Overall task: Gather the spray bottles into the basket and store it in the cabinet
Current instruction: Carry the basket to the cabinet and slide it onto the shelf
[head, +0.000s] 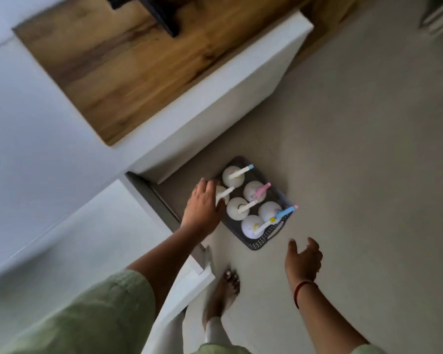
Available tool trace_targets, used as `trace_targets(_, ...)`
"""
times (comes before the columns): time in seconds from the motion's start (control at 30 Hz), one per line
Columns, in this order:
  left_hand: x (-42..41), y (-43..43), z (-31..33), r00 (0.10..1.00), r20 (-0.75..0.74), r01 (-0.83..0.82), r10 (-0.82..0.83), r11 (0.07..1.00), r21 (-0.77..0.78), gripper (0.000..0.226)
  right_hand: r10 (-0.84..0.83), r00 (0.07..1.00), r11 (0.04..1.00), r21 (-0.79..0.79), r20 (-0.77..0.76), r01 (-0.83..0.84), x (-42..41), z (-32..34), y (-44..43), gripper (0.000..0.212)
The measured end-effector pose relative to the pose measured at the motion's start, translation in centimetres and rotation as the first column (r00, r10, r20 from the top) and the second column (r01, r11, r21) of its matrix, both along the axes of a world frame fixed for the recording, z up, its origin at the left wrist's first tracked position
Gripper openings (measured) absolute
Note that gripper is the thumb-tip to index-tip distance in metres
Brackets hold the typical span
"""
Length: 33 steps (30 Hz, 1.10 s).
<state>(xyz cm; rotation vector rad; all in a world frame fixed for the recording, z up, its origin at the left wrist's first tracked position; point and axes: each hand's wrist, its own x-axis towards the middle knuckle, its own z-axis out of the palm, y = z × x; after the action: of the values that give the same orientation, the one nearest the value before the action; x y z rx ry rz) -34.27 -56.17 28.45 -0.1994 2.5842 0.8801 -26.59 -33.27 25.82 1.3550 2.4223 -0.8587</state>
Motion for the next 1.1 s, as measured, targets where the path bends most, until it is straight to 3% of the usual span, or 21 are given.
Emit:
trace_targets(0.13,-3.4,0.5,-6.4,0.986,0.166,-0.029,0.032,0.999,-0.02,0.047,-0.173,0.979,0.981,-0.069,0.109,0.181,1.0,-5.4,2.0,0.057)
trace_targets(0.23,-6.1,0.9,-12.4,0.959,0.21,-0.201,0.189,0.979,0.038,0.038,-0.185,0.979,0.971,-0.137,0.089,0.197,1.3,-10.7,2.6,0.056)
trace_targets(0.3,-7.5,1.3,-16.1,0.969,0.142,-0.207,0.202,0.978,0.02,0.036,-0.208,0.975,0.961,-0.17,0.078,0.218,0.8,-14.4,3.0,0.055)
trace_targets(0.4,-9.0,1.9,-21.0,0.997,-0.072,-0.037,0.033,0.998,-0.055,0.036,-0.237,0.971,0.949,-0.205,0.04,0.24,-0.4,-19.0,3.6,0.053)
trace_targets(0.43,-9.4,1.8,-22.7,0.997,-0.08,-0.006,-0.001,0.996,-0.093,0.038,-0.253,0.967,0.942,-0.22,0.036,0.255,-0.8,-20.4,3.7,0.054)
trace_targets(0.6,-10.9,0.4,-29.1,0.976,0.173,-0.095,0.129,0.976,-0.195,0.049,-0.434,0.898,0.832,-0.353,0.067,0.428,-2.9,-26.0,4.6,0.057)
trace_targets(0.73,-11.4,0.1,-31.5,0.979,0.203,0.033,0.005,0.982,-0.184,0.052,-0.278,0.952,0.906,-0.297,0.125,0.303,-3.3,-28.5,5.2,0.04)
trace_targets(0.8,-11.6,0.4,-31.9,0.979,0.195,0.094,-0.056,0.977,-0.193,0.04,-0.22,0.968,0.932,-0.266,0.123,0.246,-3.2,-28.9,5.6,0.036)
trace_targets(1.1,-11.2,1.0,-29.8,0.981,0.191,0.078,-0.035,0.971,-0.225,0.028,-0.098,0.992,0.987,-0.119,0.082,0.107,-3.1,-25.9,6.7,0.028)
